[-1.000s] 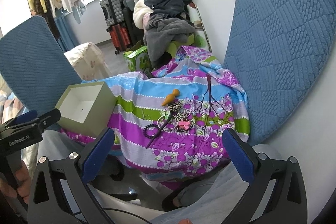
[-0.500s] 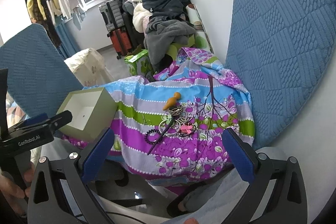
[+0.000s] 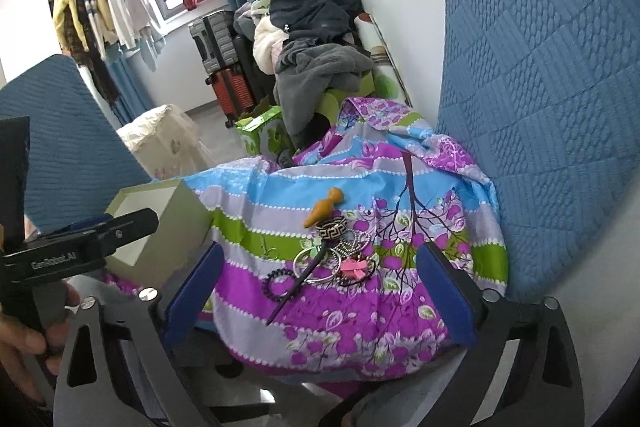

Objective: Organize jewelry
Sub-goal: 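Grasp the pink ribbon clip with the right tool while the left tool grasps the thin silver pin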

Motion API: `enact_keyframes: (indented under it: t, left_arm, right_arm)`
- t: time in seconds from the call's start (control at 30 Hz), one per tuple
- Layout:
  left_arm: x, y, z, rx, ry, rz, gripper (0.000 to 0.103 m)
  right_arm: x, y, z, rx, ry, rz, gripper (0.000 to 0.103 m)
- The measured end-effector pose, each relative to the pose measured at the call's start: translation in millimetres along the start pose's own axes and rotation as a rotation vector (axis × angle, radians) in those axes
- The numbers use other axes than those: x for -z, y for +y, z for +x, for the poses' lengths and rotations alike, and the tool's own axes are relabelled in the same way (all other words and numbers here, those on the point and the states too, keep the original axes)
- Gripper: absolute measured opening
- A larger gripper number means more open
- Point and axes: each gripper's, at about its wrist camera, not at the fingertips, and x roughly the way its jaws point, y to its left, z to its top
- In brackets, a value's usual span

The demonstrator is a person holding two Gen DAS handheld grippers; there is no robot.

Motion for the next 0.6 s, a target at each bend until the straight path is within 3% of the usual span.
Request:
enact_keyframes:
  t: [0.13, 0.33, 0.6]
  left_arm:
    - [-2, 3, 25, 0.023, 0.019, -0.010, 0.080]
    - [4, 9, 75, 0.050, 0.086, -0.027, 0.067]
    - [14, 14, 144, 0.072, 0.194, -0.064, 0.046]
  right_arm:
    - [6, -9, 27, 0.010, -0.010, -0.013, 0.086]
    - [14, -22, 67, 0.000, -0.005, -0.013, 0.086]
    - [32, -38, 126, 0.007, 0.139, -0.012, 0.055]
